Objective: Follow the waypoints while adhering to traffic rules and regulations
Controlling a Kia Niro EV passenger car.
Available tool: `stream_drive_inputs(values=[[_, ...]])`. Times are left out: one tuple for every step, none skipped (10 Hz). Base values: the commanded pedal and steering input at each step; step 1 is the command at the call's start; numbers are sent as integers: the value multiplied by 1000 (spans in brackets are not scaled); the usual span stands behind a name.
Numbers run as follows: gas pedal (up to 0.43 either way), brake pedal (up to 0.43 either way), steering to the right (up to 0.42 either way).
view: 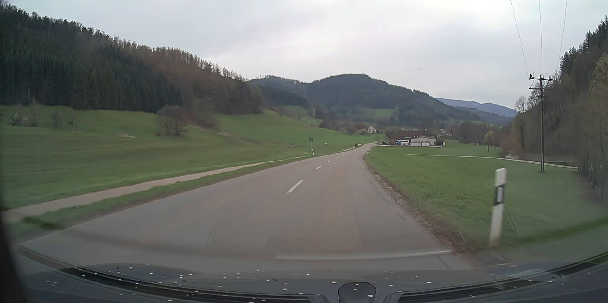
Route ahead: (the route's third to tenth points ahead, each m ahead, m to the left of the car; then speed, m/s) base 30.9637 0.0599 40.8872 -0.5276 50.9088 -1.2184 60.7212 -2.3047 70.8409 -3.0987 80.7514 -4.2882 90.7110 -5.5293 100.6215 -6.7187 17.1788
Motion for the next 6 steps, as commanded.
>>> stream_drive_inputs(values=[[98, 0, 7], [79, 0, 8], [79, 0, 9], [79, 0, 13], [67, 0, 15], [20, 0, 15]])
